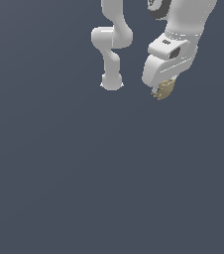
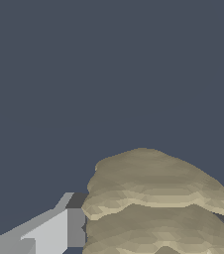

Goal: Pick up the object and move it to a goal position.

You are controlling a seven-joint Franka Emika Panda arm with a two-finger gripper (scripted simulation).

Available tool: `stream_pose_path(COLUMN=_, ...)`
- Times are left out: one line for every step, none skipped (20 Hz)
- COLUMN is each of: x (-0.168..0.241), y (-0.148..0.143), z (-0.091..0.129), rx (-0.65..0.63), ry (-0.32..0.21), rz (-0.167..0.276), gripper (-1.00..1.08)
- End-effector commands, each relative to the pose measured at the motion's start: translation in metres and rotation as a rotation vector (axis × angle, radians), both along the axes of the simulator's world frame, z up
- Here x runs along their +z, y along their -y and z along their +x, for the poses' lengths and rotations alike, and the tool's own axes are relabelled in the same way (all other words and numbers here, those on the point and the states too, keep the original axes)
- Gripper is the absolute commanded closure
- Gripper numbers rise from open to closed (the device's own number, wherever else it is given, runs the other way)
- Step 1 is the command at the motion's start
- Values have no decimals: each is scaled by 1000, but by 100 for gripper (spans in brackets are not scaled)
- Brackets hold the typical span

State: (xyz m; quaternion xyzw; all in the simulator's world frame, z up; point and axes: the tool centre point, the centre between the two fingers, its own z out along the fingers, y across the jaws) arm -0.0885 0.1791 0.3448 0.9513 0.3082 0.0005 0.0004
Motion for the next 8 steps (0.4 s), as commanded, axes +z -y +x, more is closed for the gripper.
stream_pose_path(x=11, y=-6, z=-1, rx=-1, ry=-1, rz=0, gripper=108)
stream_pose_path(x=14, y=-9, z=-2, rx=-1, ry=-1, rz=0, gripper=108)
stream_pose_path(x=17, y=-10, z=-2, rx=-1, ry=-1, rz=0, gripper=108)
stream_pose_path(x=19, y=-11, z=-2, rx=-2, ry=-1, rz=0, gripper=108)
stream_pose_path(x=21, y=-13, z=-2, rx=-2, ry=-1, rz=0, gripper=108)
stream_pose_path(x=22, y=-13, z=-2, rx=-2, ry=-1, rz=0, gripper=108)
stream_pose_path(x=23, y=-14, z=-2, rx=-2, ry=-1, rz=0, gripper=108)
stream_pose_path(x=23, y=-14, z=-2, rx=-2, ry=-1, rz=0, gripper=108)
